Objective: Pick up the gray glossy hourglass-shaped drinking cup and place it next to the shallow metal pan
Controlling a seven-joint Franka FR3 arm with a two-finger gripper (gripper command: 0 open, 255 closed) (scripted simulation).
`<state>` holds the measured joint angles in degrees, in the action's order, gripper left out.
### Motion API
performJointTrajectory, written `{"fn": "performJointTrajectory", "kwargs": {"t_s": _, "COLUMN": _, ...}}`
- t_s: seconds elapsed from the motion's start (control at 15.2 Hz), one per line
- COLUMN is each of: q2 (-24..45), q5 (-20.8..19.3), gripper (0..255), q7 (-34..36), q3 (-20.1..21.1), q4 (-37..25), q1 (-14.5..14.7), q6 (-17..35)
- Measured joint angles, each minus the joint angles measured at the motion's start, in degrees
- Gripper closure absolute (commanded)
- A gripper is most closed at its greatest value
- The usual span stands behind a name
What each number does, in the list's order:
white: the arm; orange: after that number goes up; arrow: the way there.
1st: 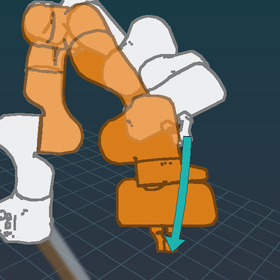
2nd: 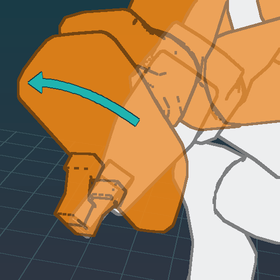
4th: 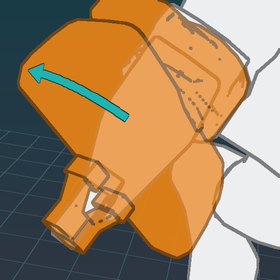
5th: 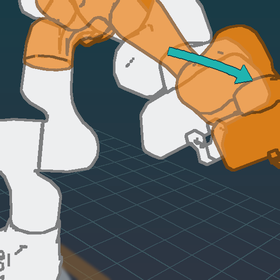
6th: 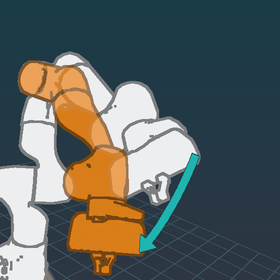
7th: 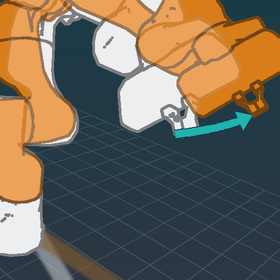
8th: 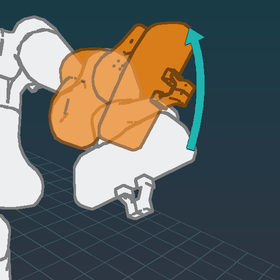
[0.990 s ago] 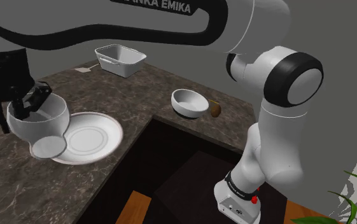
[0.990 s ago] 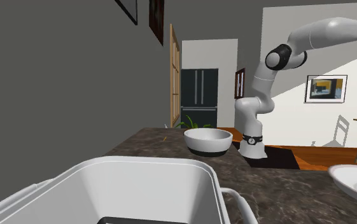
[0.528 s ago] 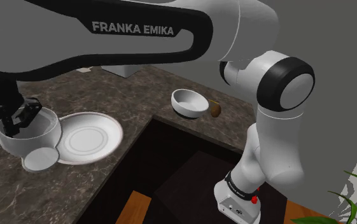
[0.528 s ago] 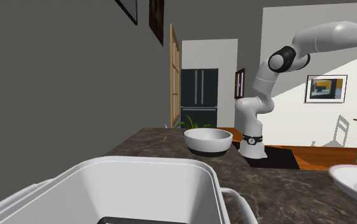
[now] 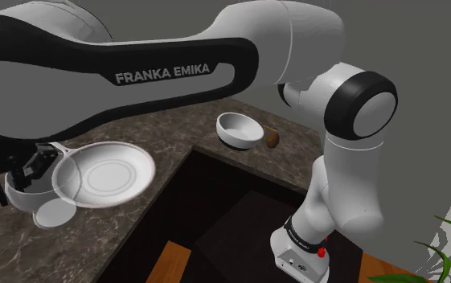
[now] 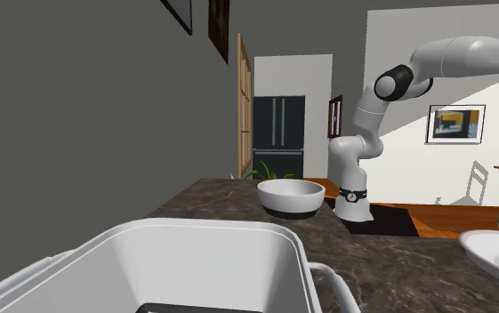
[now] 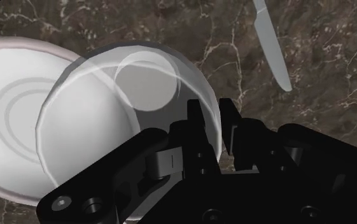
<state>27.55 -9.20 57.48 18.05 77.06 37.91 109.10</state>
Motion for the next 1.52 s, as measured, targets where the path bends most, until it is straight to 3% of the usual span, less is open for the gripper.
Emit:
{"fn": "performJointTrajectory", "kwargs": {"t_s": 0.79, "q2": 0.1, "q5": -0.1, "gripper": 255, "q7": 0.3, "q3": 0.2, "q4": 4.3, "q1": 0.0, "q6": 6.6}}
{"fn": "performJointTrajectory", "kwargs": {"t_s": 0.86, "q2": -0.2, "q5": -0.1, "gripper": 0, "q7": 0.3, "q3": 0.2, "q4": 4.7, "q1": -0.1, "q6": 6.5}}
{"fn": "performJointTrajectory", "kwargs": {"t_s": 1.19, "q2": -0.5, "q5": -0.1, "gripper": 0, "q7": 0.2, "q3": -0.1, "q4": 6.2, "q1": -0.6, "q6": 5.9}}
{"fn": "performJointTrajectory", "kwargs": {"t_s": 1.52, "q2": -1.0, "q5": 0.2, "gripper": 0, "q7": -0.1, "q3": 0.1, "q4": 1.4, "q1": -0.3, "q6": 0.6}}
